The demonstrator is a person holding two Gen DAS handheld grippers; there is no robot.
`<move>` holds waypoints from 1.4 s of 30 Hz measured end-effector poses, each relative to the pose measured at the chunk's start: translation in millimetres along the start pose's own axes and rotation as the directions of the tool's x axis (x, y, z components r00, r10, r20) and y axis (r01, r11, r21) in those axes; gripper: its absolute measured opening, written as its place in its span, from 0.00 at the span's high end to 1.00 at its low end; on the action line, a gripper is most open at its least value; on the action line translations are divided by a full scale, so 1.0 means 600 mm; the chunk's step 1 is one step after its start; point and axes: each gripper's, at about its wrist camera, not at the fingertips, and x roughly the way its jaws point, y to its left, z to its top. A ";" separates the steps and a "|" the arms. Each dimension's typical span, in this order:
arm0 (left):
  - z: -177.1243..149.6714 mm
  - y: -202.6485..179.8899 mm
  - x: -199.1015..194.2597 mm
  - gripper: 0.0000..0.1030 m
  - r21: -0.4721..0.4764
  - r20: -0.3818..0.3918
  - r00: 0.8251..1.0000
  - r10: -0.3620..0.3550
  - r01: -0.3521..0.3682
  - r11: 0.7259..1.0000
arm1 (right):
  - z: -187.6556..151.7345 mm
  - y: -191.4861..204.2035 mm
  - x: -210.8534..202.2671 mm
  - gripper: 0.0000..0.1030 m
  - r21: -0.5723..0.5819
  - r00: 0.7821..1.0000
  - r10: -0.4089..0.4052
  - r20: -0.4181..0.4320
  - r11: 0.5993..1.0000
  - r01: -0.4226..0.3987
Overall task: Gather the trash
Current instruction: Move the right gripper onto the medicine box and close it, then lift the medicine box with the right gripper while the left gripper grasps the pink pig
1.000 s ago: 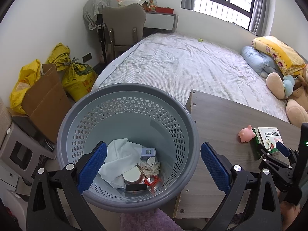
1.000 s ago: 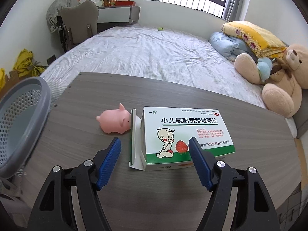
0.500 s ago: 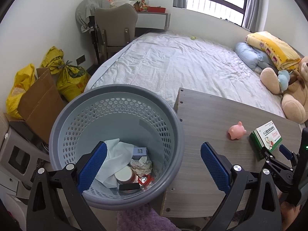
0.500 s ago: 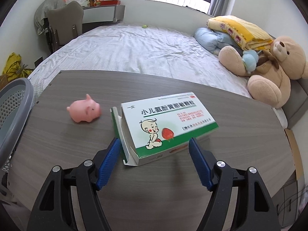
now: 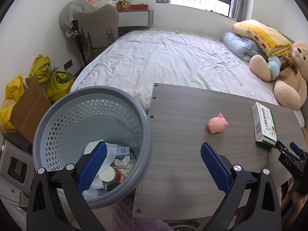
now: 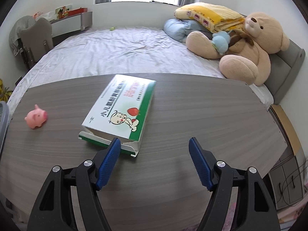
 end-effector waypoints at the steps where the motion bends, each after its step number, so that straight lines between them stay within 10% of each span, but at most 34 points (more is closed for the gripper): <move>1: 0.001 -0.006 0.002 0.07 0.006 -0.003 1.000 -0.004 0.004 1.000 | 0.002 -0.010 0.002 0.32 0.010 1.000 -0.007 0.001 1.000 0.007; 23: 0.020 -0.083 0.044 0.07 0.081 -0.034 0.998 -0.055 0.058 0.995 | 0.100 0.019 0.020 0.19 0.063 0.972 0.230 -0.039 0.972 -0.228; 42: 0.029 -0.080 0.061 0.07 0.070 -0.050 0.998 -0.049 0.052 0.996 | 0.115 0.038 0.127 0.17 0.124 0.949 0.220 -0.225 0.973 -0.196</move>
